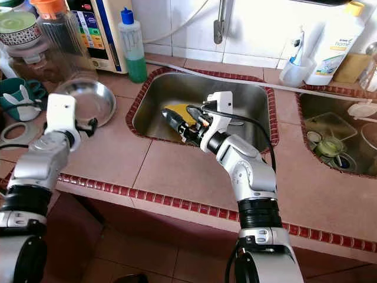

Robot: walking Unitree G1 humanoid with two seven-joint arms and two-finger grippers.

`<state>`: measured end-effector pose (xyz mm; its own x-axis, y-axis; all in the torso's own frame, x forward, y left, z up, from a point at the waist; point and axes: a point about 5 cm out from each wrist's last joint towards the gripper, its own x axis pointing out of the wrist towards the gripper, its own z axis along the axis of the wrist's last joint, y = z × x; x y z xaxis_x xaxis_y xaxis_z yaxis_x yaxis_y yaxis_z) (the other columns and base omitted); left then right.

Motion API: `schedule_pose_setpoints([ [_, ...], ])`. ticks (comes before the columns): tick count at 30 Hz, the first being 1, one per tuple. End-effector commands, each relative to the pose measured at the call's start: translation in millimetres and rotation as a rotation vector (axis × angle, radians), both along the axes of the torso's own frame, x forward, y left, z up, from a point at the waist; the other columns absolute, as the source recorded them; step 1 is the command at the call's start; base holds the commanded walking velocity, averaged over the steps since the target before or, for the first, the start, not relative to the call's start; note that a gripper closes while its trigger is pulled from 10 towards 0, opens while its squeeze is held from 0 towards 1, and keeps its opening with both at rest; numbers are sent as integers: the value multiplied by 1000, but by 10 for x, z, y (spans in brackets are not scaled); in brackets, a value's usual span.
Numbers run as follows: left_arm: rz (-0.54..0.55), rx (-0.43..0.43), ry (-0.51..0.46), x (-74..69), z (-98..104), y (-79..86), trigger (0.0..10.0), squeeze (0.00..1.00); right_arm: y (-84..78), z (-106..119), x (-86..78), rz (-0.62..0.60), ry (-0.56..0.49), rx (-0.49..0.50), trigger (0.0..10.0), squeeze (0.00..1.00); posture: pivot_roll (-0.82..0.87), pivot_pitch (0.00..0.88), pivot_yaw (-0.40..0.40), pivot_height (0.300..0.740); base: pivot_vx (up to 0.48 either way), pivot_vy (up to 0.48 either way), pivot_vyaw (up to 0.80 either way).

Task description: Kitchen organization

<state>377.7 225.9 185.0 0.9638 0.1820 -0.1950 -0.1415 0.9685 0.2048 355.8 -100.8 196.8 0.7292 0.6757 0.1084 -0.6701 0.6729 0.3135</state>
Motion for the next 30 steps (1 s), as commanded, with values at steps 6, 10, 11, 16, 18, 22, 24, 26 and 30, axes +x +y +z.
schedule_pose_setpoints([
  [6,21,6,-15,11,73,47,10000,0,2,77,-1,-7,-28,1,10000,0,85,118,36,740,0,0,0],
  [10,100,-2,-13,3,67,156,10000,0,1,86,-4,-9,-31,4,10000,0,86,119,37,740,0,0,0],
  [11,113,-6,-12,2,67,174,10000,0,1,85,-4,-10,-31,3,10000,0,86,119,37,740,0,0,0],
  [16,256,-184,39,14,-24,295,10000,0,-3,70,-8,-15,-27,4,10000,0,85,120,40,740,0,0,0],
  [18,263,-245,48,24,-47,281,10000,0,-2,68,-12,-15,-27,3,10000,0,82,122,42,740,0,0,0],
  [22,255,-333,62,65,-68,205,10000,0,0,60,-18,-16,-26,2,10000,0,79,125,44,740,0,0,0],
  [24,240,-356,69,97,-59,153,10000,0,0,59,-19,-17,-27,-2,10000,0,77,125,44,740,0,0,0],
  [26,225,-382,87,131,-47,97,10000,0,1,60,-19,-17,-28,-4,10000,0,75,129,45,740,0,0,0],
  [30,192,-409,131,174,-38,7,10000,0,10,64,-41,8,-27,-5,10000,0,73,129,50,740,0,0,0],
])
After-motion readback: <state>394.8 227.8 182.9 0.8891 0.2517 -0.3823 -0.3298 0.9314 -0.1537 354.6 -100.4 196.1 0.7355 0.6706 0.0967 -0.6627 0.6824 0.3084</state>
